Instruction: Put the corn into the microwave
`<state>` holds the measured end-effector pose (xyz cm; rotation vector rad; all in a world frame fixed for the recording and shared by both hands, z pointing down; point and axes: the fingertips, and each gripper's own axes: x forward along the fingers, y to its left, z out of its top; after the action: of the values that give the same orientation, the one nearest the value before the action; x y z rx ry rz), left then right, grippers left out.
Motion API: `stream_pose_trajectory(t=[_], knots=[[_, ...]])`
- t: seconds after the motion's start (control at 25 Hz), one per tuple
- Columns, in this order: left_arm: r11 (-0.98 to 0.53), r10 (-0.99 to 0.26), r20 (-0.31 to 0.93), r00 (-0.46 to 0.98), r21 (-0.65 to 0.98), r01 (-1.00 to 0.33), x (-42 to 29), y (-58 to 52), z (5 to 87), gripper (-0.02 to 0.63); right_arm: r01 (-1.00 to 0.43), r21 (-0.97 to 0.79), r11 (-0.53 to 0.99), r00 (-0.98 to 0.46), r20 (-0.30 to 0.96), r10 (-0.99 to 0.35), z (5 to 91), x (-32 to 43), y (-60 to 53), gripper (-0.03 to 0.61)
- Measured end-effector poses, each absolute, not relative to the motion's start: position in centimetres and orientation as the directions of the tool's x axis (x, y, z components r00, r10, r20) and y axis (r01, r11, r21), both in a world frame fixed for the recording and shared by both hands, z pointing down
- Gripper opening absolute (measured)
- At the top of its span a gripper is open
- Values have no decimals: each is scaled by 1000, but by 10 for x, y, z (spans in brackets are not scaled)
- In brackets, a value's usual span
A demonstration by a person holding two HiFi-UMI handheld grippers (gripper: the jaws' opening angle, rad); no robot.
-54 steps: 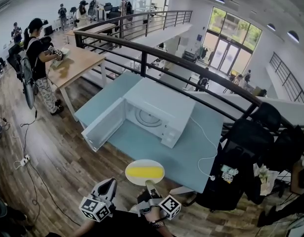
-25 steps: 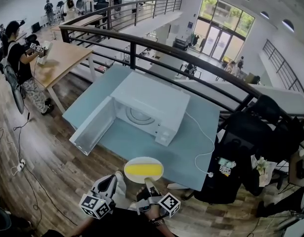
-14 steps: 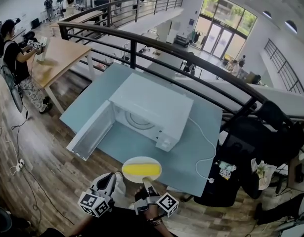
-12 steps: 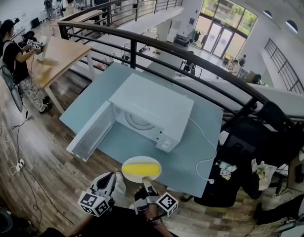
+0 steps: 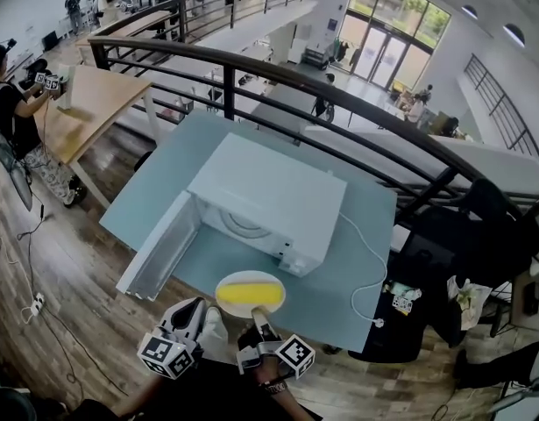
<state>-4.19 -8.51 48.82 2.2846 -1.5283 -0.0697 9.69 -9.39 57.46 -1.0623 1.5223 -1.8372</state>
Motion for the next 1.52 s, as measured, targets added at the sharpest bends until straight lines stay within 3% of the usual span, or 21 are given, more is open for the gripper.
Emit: stream_pose_trajectory(t=[1.0, 1.52], knots=[[-539, -767, 166, 619, 356, -763, -70, -206, 493, 2, -51, -954, -295, -392, 291, -873, 609, 43, -181, 25], [-574, -734, 163, 660, 372, -730, -77, -224, 493, 2, -23, -949, -313, -325, 303, -896, 628, 32, -204, 25]])
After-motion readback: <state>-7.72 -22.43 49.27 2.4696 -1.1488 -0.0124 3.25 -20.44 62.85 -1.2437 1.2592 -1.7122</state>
